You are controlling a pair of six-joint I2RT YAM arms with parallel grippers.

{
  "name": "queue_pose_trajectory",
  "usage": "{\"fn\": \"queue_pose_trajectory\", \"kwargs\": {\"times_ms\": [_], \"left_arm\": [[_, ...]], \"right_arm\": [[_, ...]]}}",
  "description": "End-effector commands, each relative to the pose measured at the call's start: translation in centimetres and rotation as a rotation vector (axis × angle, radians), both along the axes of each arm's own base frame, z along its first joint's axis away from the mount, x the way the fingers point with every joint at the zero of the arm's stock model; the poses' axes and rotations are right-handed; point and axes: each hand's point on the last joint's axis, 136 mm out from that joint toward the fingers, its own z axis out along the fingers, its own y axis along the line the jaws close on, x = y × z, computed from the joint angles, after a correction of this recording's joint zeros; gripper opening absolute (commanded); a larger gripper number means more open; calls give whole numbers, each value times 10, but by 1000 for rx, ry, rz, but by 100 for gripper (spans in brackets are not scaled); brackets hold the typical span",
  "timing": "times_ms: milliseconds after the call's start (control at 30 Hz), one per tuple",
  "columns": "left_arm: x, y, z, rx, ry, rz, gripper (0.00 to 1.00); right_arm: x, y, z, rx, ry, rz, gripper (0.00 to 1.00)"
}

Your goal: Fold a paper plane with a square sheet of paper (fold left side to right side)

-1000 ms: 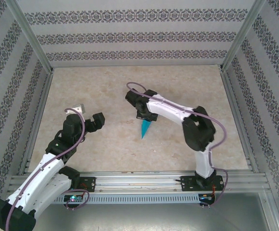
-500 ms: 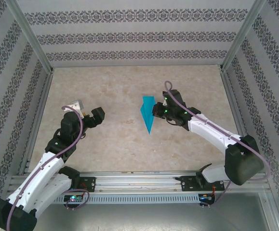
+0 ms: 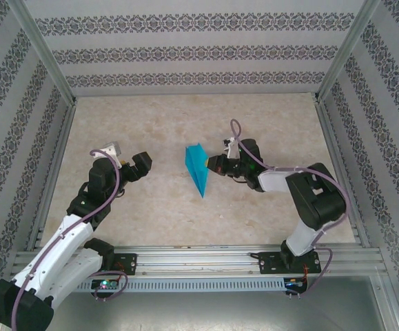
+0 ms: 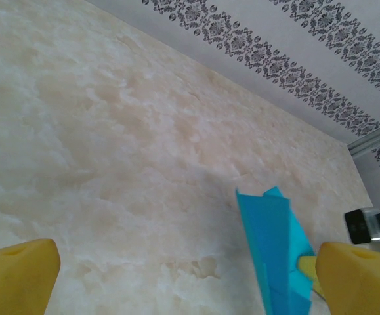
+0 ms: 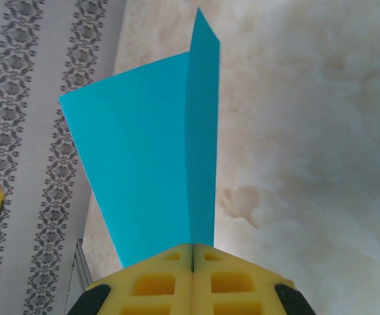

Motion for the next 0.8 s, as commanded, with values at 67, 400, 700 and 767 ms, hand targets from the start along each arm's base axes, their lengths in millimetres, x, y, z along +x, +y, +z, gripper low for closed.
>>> {"fn": "queue_pose_trajectory", "kwargs": {"times_ms": [67, 400, 700, 767], "left_arm": [[6, -2, 12, -32, -23, -9, 100], [8, -2, 6, -27, -6, -8, 100], [11, -4, 4, -31, -7, -15, 100], [11, -4, 4, -32, -6, -13, 100]], "right_arm": [[7, 1, -22, 16, -46, -17, 0], [7, -7, -42, -22, -17, -58, 0], [6, -10, -39, -38, -22, -75, 23], [6, -13, -39, -46, -21, -87, 29]]}}
